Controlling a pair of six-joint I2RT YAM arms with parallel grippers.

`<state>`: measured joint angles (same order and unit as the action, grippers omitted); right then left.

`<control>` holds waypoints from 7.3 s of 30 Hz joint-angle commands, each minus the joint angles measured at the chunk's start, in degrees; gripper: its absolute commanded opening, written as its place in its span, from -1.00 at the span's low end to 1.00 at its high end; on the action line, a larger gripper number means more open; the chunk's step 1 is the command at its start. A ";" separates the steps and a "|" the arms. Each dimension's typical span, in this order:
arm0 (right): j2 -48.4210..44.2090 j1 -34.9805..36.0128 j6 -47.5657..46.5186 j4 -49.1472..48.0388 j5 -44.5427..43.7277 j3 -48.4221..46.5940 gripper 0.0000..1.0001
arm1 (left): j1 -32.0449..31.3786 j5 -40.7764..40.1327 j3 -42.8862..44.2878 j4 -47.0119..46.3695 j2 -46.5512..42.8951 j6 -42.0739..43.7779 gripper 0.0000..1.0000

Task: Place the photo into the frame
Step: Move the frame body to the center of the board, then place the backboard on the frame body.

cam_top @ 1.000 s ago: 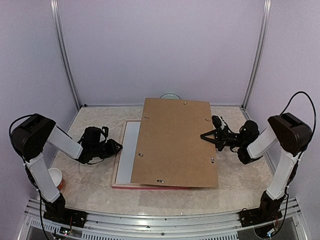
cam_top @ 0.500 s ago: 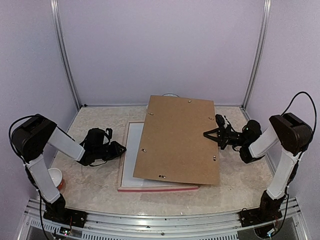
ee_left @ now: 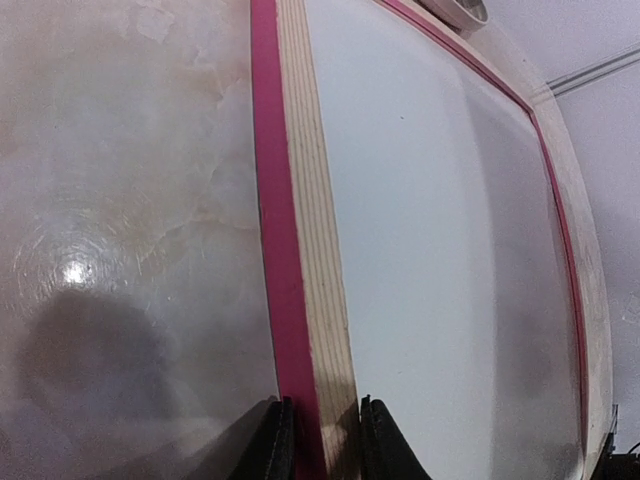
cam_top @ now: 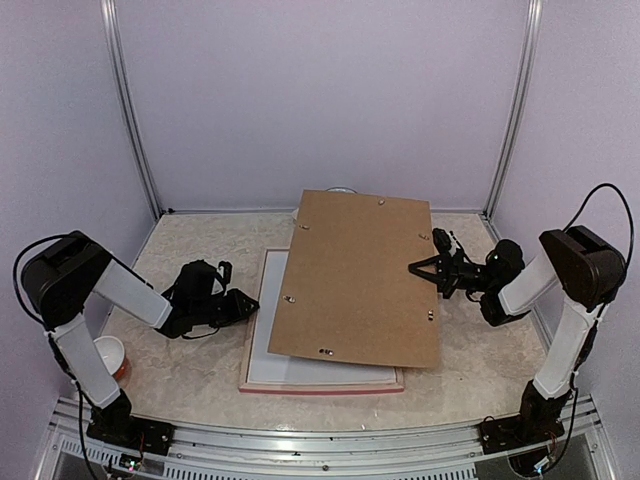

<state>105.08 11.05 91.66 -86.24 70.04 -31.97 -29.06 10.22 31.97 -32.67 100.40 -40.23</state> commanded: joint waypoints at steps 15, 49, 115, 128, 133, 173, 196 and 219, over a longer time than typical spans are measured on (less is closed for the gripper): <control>-2.66 -0.85 -1.39 -0.68 0.83 0.33 -1.00 | -3.37 1.10 -2.49 4.58 -1.63 -1.67 -0.22; -1.99 1.80 -16.20 21.71 -0.11 -2.89 -1.00 | 0.32 -0.62 -4.84 6.31 -12.66 -1.68 0.98; 12.05 9.87 -16.17 24.05 -3.45 -11.53 -1.00 | 0.23 0.06 -8.22 3.19 -12.75 -3.66 0.98; 13.69 10.22 -16.51 23.93 -3.67 -11.64 -1.00 | 0.32 0.57 -8.42 2.61 -12.08 -3.63 0.98; 14.40 10.22 -16.60 23.92 -3.84 -11.89 -1.00 | 0.23 0.80 -8.51 2.44 -12.00 -3.61 0.98; 15.97 11.71 -17.92 26.84 -4.67 -13.45 -1.00 | -0.91 4.94 -7.74 -1.59 -7.12 -4.36 0.82; 15.66 13.01 -21.57 34.07 -5.93 -15.73 -1.00 | -1.00 5.64 -7.76 -2.30 -6.64 -4.51 0.81; 16.80 14.52 -13.41 24.85 -8.68 -13.43 -1.00 | -1.48 6.57 -7.05 -2.56 -6.87 -5.52 0.81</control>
<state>120.99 24.77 76.07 -56.49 62.26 -46.26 -29.89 15.84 24.40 -36.82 92.71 -44.99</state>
